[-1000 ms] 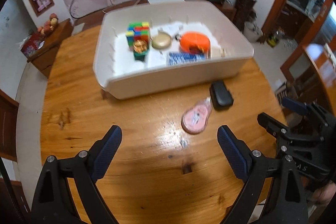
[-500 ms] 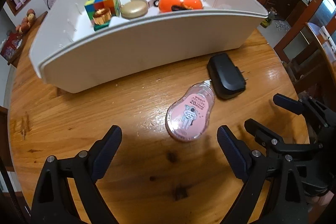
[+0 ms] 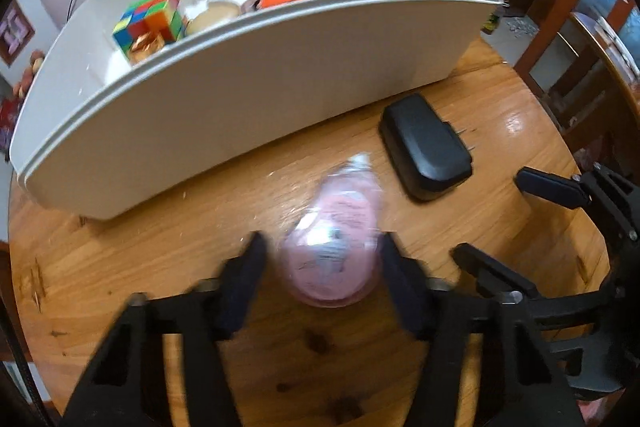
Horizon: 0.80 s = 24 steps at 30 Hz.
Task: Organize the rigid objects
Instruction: 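Grasp the pink tape dispenser with the left tool while the right tool grasps the black plug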
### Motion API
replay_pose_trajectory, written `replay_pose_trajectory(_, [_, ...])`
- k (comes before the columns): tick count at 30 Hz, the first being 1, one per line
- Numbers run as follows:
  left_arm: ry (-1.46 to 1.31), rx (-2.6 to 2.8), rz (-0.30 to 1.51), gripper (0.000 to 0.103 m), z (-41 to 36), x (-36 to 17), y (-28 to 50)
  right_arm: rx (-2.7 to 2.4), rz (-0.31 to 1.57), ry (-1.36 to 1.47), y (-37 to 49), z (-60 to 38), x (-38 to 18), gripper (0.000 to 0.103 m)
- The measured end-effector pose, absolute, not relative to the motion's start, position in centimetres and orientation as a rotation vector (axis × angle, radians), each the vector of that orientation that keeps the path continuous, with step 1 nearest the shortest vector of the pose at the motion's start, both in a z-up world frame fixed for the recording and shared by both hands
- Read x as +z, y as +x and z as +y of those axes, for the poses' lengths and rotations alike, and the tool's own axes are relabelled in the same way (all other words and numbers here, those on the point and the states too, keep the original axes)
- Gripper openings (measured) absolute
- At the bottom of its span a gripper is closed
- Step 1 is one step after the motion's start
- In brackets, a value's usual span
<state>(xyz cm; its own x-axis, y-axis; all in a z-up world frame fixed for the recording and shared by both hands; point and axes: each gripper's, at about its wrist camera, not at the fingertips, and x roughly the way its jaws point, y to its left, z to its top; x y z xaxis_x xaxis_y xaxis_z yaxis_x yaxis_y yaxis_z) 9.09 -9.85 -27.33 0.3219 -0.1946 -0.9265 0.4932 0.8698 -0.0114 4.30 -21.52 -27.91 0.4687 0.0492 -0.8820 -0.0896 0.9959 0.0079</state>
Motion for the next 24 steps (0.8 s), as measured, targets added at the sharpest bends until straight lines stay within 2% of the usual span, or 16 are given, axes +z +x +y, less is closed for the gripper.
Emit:
replay_pose_trajectory(14, [0.18,-0.408,1.189,0.053,-4.2,-26.8,7.2,0.123,1.016,-0.208,6.0,-18.6,-27.7,0.076])
replay_pose_trajectory(24, [0.15,-0.388,1.214,0.053,-3.3,-26.8,6.8,0.204,1.002,-0.219,9.1,-18.2,-27.8,0.076])
